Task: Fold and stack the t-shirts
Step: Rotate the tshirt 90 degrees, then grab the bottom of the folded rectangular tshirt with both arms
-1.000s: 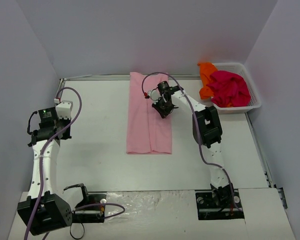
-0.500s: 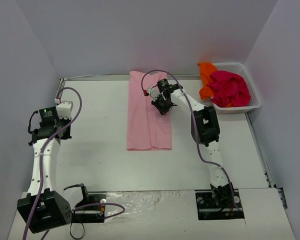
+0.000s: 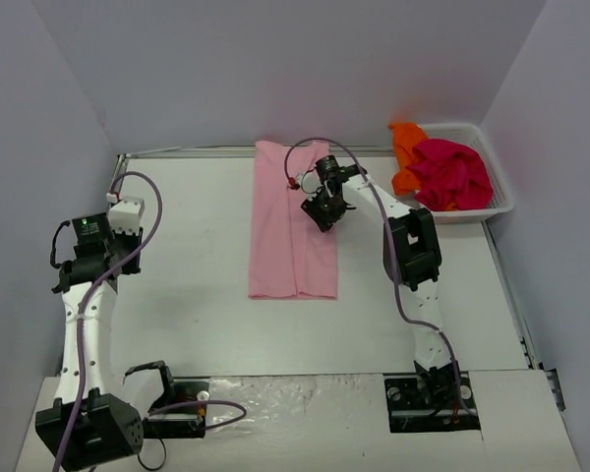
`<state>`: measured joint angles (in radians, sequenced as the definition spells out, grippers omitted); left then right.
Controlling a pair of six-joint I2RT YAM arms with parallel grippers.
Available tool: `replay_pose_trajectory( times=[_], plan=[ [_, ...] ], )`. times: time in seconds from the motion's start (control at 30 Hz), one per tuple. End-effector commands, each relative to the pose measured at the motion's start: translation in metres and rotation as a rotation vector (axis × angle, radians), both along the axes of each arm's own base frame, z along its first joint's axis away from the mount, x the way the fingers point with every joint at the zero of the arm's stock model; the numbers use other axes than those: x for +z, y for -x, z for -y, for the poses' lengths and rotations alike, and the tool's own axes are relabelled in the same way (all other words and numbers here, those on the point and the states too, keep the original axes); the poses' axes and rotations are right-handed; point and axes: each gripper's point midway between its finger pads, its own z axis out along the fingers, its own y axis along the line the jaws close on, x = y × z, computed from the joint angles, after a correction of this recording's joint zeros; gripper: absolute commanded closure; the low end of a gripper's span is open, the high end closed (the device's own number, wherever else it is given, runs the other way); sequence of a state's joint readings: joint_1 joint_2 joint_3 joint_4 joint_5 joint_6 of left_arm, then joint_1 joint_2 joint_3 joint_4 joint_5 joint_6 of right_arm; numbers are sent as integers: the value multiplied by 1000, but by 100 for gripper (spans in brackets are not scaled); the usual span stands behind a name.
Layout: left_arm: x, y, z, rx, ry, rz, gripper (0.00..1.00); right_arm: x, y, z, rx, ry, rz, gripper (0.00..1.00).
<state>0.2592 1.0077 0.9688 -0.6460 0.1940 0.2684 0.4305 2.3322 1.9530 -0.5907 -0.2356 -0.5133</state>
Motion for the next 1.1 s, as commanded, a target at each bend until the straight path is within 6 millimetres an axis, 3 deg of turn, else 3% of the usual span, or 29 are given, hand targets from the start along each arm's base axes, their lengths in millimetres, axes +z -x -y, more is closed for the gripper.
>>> replay_pose_trajectory(
  times=[0.0, 0.17, 0.3, 0.33, 0.4, 0.43, 0.5, 0.53, 0.6, 0.63, 0.77, 0.9, 1.07],
  plan=[
    [38, -6, 6, -61, -32, 121, 73, 56, 2, 4, -35, -33, 64, 63],
    [59, -9, 20, -164, -26, 150, 63, 93, -1, 4, -41, -60, 133, 60],
    [68, -6, 57, -400, -18, 146, 55, 108, 6, 22, -46, -19, 169, 58],
    [60, 1, 72, -477, 17, 107, 53, 99, 15, 30, -47, 3, 143, 58],
    [53, 6, 102, -620, -1, 80, 47, 105, 23, 46, -62, 8, 147, 58],
    [45, 6, 105, -633, -37, 55, 46, 100, 35, 54, -68, 14, 121, 57],
    [34, 10, 125, -718, -84, 27, 46, 94, 44, 72, -99, 16, 91, 57],
    [23, 14, 147, -804, -106, 7, 48, 99, 49, 77, -109, -3, 89, 57],
    [11, 14, 156, -841, -177, -26, 53, 89, 61, 101, -174, -35, 31, 57],
    [9, 16, 174, -901, -199, -10, 53, 89, 65, 108, -197, -58, 17, 57],
    [-19, 16, 191, -975, -334, -38, 53, 102, 86, 138, -284, -164, -3, 56],
    [-44, 3, 195, -994, -474, -23, 54, 91, 115, 160, -335, -216, -51, 55],
    [-76, 2, 208, -1044, -493, -45, 53, 86, 121, 181, -414, -255, -68, 55]
  ],
)
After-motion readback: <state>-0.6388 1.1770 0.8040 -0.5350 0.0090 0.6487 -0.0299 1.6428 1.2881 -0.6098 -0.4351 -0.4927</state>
